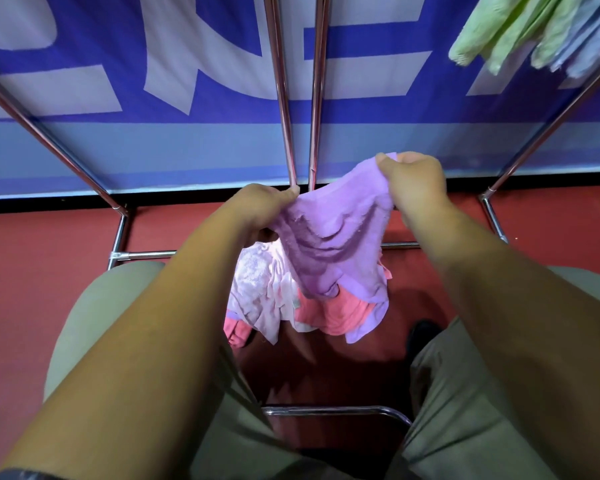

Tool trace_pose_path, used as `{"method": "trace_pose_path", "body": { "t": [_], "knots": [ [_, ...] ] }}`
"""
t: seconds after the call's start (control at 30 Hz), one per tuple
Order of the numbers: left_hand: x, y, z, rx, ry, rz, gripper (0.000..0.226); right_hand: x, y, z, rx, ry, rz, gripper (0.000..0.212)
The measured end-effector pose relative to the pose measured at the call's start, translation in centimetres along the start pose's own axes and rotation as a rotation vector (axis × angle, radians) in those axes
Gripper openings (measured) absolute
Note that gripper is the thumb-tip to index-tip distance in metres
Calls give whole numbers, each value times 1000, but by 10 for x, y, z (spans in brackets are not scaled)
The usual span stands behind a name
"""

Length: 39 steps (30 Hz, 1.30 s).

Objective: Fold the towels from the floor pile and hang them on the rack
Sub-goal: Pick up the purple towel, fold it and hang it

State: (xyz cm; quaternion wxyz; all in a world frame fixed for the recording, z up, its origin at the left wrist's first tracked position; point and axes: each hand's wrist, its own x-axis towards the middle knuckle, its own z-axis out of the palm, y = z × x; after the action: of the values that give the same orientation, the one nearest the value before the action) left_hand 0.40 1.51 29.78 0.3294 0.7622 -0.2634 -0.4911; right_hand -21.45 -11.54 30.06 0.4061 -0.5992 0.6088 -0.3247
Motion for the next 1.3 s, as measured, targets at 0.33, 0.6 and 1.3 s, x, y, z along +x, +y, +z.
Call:
{"method": "trace_pose_path", "body": {
  "t": [0.33, 0.6, 1.3],
  "knots": [
    [-4, 2, 36, -179, -112, -11, 9, -29, -2, 32, -345, -301, -283, 22],
    [2, 1, 42, -222, -55, -93, 7, -35, 7, 43, -451, -456, -393, 18],
    [9, 3, 37, -352, -157, -233, 27, -36, 11, 50, -579, -586, -550, 19]
  ]
}}
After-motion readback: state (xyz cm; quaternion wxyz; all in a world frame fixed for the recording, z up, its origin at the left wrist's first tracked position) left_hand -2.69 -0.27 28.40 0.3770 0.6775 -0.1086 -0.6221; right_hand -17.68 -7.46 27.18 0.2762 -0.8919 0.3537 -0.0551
